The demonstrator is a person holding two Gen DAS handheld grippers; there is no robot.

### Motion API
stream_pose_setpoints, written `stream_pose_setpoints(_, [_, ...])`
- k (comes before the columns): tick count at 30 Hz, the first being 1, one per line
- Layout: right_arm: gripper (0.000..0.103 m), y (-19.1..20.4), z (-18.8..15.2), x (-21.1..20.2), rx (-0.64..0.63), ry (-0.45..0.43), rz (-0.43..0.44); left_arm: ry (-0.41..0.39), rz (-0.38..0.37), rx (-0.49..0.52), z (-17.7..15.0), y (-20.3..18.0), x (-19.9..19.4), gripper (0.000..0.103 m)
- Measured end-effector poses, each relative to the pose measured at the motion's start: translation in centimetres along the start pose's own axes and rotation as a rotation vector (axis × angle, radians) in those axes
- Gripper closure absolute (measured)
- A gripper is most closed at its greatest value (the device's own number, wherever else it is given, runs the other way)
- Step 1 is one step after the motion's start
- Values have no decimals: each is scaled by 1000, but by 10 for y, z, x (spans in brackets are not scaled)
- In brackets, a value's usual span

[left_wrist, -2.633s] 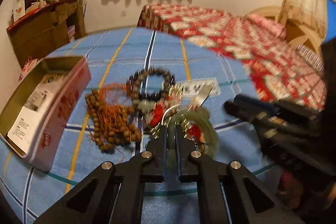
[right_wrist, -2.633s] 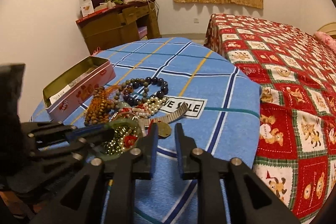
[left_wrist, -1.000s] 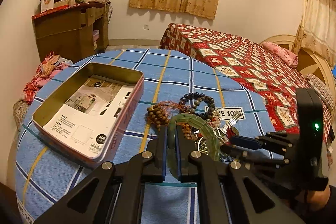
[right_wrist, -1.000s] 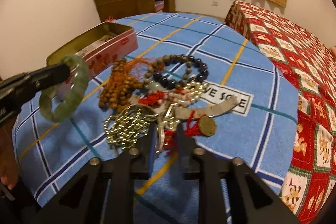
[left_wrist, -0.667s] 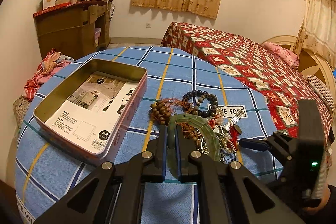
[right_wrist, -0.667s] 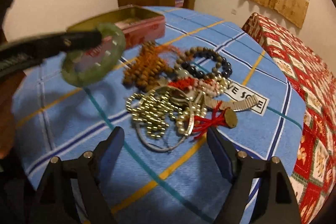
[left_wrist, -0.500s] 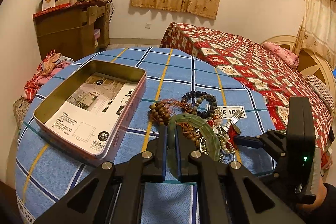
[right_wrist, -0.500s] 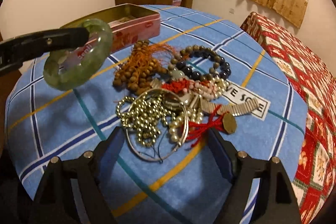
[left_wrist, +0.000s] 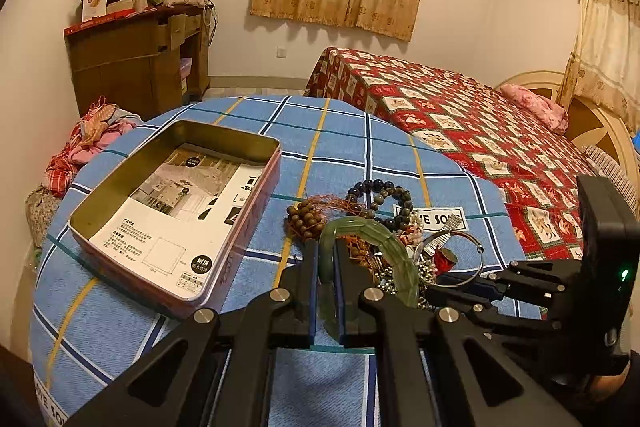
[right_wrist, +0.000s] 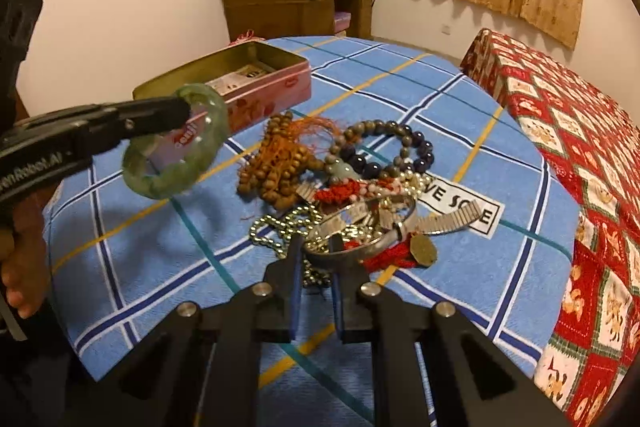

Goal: Organize jewelry
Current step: 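Lift the jade bangle with the left gripper while the right gripper reaches for the silver bangle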

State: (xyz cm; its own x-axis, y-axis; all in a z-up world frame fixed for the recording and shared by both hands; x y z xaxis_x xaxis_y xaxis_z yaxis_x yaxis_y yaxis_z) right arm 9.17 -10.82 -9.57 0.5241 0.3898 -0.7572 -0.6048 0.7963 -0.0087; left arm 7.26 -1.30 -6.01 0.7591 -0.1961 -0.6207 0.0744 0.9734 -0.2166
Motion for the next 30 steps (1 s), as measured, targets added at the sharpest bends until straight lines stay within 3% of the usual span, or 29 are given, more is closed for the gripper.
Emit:
stream_pose_setpoints(3, [88,-1,-2,-2,14,-2,16,6,-3,2,0,0,0,97])
stream_pose_setpoints(12, [88,-7,14,-26,12,-149,-13,13,-14,14,-2,-5,-1,97])
stream_pose_setpoints(19, [93,-8,28,-33,7,-199,-17,-4,-6,10,6,1,-5,97])
stream_pose_setpoints(22, [93,-10,35,-32,8,-197,-6,-18,0,5,12,5,-8,97])
stream_pose_setpoints(26, [93,-14,31,-16,35,-126,36,-17,0,-1,11,8,-7,97])
stream_pose_setpoints(28, [88,-16,26,-9,48,-95,44,-14,-1,-4,10,9,-7,97])
stream_pose_setpoints(30, [69,-16,20,-6,43,-89,19,-13,2,-7,9,12,-7,97])
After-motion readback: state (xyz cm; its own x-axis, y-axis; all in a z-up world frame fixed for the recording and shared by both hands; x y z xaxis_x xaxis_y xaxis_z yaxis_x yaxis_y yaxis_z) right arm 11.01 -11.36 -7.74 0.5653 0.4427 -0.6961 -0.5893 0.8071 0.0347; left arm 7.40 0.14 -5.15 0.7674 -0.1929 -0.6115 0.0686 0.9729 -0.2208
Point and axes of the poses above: each gripper's, at about its wrist camera, not at the fingertips, and x roughly the way its jaws point, y to its left, z to its top, the point moved 5 cm from there along x, roughly the way its jaws point, and after that the axes turned 3 degrees about -x, right-handed, at the moved point
